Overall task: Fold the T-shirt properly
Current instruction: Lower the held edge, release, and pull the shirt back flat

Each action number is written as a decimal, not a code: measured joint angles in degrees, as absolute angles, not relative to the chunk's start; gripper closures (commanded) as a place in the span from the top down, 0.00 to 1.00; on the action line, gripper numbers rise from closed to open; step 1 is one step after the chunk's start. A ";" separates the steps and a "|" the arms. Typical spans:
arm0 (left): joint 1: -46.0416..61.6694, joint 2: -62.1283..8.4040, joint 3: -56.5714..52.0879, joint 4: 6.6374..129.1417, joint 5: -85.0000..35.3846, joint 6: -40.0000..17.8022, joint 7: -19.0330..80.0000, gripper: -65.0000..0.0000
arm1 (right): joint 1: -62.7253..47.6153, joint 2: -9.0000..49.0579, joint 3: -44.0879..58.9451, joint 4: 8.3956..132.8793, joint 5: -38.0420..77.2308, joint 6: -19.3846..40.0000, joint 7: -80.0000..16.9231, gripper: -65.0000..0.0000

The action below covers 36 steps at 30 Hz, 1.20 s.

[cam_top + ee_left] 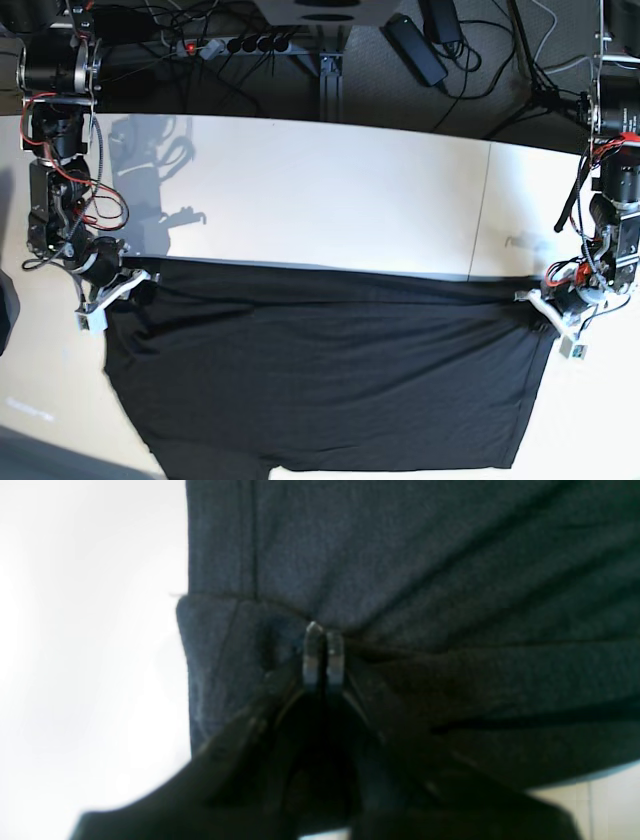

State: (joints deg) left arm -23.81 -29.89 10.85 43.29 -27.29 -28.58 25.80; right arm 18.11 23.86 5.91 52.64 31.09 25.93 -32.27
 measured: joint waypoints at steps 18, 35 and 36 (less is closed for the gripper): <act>1.76 -34.09 3.05 74.89 -31.90 -28.53 33.21 0.00 | -7.77 23.97 16.82 80.73 34.02 26.11 -40.10 0.00; 17.39 -34.13 -4.64 87.02 -31.90 -28.56 34.24 0.00 | -20.38 23.94 18.28 92.86 34.04 26.15 -41.25 0.00; 17.82 -34.13 -4.80 87.05 -31.97 -28.53 33.98 0.00 | -20.75 23.94 18.59 93.17 34.06 26.13 -41.43 0.00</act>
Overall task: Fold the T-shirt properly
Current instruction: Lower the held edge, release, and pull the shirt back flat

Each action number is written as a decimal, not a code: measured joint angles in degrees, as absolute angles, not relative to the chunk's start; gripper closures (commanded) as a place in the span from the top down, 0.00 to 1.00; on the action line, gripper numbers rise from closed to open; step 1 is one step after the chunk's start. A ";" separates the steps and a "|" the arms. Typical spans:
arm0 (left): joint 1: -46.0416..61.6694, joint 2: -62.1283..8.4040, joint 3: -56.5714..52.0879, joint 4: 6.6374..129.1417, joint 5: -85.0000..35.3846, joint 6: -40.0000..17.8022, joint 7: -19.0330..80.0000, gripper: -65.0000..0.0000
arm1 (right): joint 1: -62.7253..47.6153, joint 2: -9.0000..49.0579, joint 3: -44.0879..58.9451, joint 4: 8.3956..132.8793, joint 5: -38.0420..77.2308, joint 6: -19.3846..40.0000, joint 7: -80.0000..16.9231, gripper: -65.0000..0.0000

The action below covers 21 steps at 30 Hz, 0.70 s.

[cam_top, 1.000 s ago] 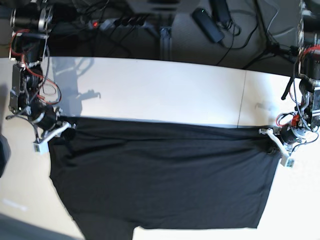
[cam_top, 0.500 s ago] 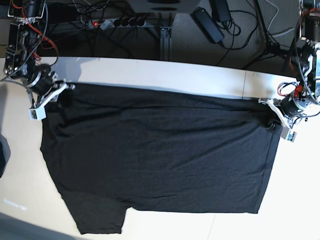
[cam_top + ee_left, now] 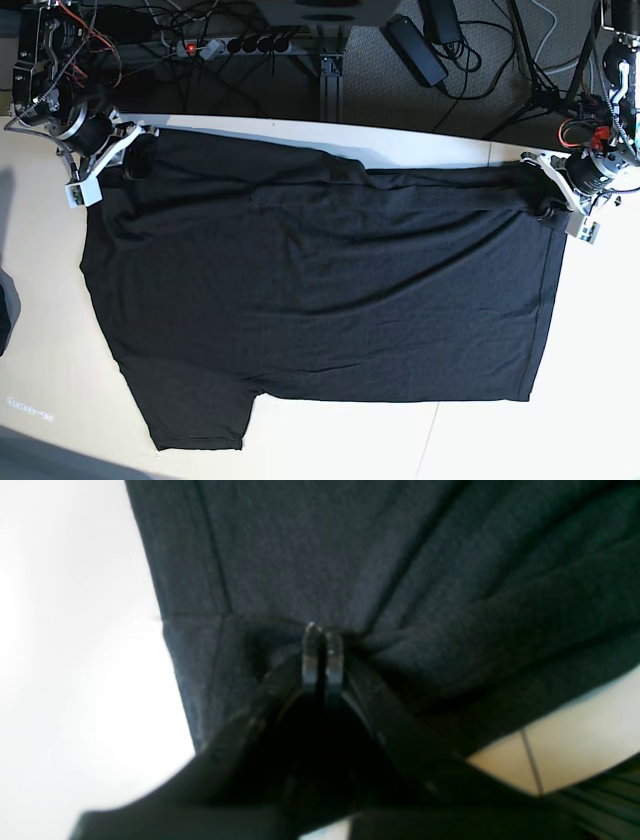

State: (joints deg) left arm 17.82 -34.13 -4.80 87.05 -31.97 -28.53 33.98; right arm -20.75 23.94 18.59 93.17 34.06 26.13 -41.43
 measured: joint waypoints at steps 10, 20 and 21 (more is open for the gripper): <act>18.76 -34.15 -4.91 87.29 -32.49 -28.53 33.63 0.00 | -22.11 23.94 20.97 93.65 34.09 26.15 -41.87 0.00; 18.90 -34.15 -4.95 87.37 -34.35 -28.53 34.33 0.14 | -22.24 25.87 20.99 93.65 33.61 26.15 -41.56 0.00; 18.94 -34.17 -4.93 87.72 -34.59 -28.53 34.68 0.20 | -22.26 25.85 20.99 93.62 33.61 26.15 -41.43 0.00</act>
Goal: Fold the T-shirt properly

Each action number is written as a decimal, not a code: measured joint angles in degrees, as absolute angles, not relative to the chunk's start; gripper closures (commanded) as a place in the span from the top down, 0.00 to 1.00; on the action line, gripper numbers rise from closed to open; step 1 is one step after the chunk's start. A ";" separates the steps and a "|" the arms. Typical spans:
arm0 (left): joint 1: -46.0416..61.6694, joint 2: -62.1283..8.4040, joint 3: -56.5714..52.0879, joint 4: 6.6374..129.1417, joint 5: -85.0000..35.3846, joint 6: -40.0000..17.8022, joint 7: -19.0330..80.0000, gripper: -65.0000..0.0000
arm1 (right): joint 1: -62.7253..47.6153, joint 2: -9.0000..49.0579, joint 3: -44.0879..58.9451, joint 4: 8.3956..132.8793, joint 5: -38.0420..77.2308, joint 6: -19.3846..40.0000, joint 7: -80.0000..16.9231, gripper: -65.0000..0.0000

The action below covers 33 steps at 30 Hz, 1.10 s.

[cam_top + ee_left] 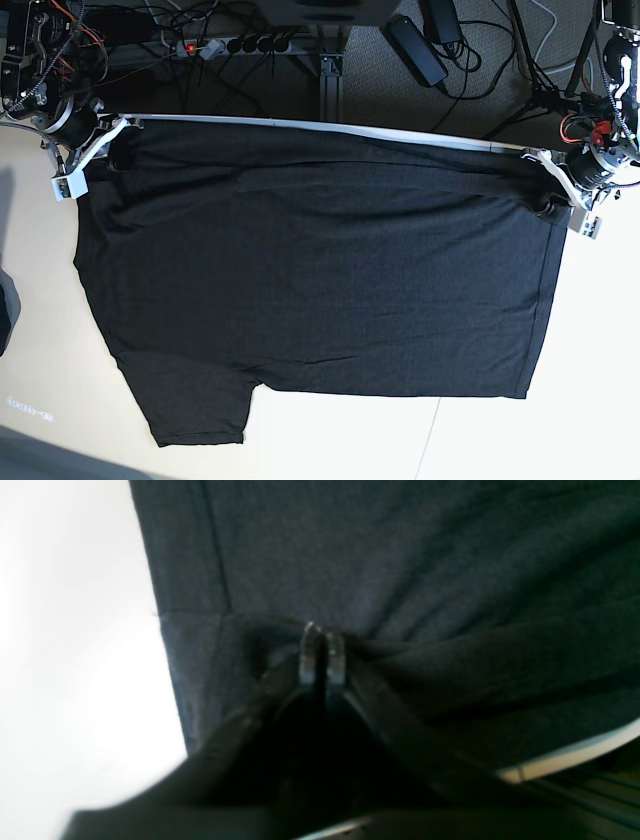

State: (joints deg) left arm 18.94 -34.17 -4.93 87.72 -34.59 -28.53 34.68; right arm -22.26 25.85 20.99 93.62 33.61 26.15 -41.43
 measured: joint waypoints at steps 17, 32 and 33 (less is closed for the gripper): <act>12.47 -34.28 -21.96 98.06 -37.95 -26.33 39.92 0.38 | -22.26 25.87 20.99 93.51 33.36 26.15 -40.36 0.00; -16.82 -33.39 -10.68 47.86 -38.61 -24.86 36.88 0.49 | -22.26 25.89 21.02 93.51 33.19 26.15 -40.29 0.00; -18.20 -33.45 -10.57 45.17 -39.75 -25.78 36.34 0.49 | -22.26 25.89 21.02 93.51 33.19 26.15 -40.29 0.00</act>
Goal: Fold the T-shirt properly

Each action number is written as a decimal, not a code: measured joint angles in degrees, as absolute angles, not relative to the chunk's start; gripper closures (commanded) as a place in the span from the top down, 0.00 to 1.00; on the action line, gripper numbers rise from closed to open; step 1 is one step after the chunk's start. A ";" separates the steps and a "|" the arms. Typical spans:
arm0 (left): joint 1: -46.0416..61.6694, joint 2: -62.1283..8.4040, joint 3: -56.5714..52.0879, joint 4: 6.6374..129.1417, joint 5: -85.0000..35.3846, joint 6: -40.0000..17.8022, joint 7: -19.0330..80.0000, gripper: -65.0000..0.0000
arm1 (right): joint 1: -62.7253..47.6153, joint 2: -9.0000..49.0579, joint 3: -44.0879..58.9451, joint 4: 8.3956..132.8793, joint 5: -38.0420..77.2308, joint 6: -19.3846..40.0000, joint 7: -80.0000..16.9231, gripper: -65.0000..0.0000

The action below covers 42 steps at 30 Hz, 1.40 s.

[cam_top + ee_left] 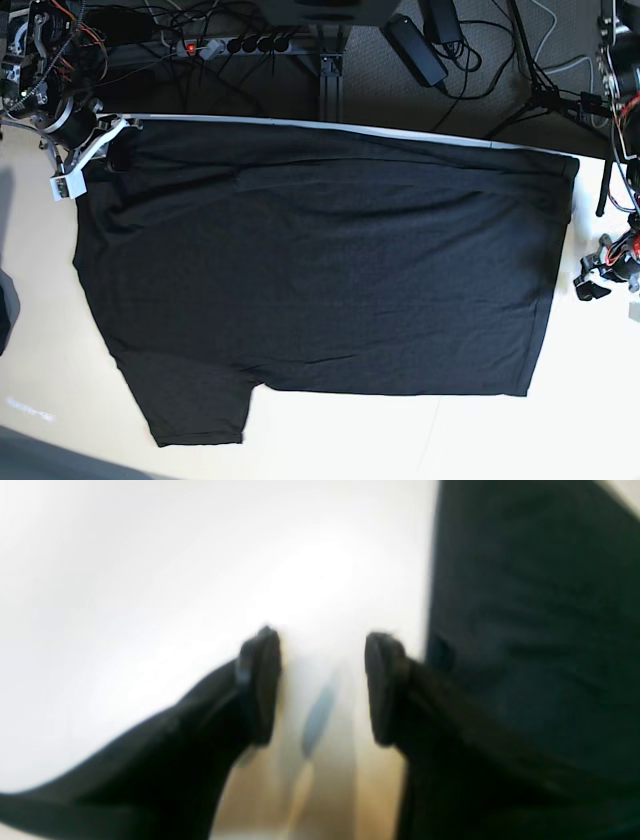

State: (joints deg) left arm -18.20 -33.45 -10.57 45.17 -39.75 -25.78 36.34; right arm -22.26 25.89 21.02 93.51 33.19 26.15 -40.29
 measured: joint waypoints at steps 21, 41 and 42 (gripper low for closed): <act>-27.22 -22.96 -10.83 36.05 -34.68 -26.68 28.62 0.49 | -22.37 25.85 21.02 93.51 33.21 26.15 -40.29 0.00; -28.27 -21.12 -10.83 36.03 -26.59 -26.65 26.87 0.00 | -22.39 25.85 21.02 93.51 37.50 26.15 -40.75 0.00; -28.25 -21.10 -10.83 36.03 -26.61 -26.65 26.72 0.00 | -22.39 25.85 21.02 93.51 38.22 26.15 -40.75 0.00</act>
State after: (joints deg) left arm -28.25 -21.10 -10.83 36.03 -26.61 -26.65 26.72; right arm -22.39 25.85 21.02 93.51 38.22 26.15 -40.75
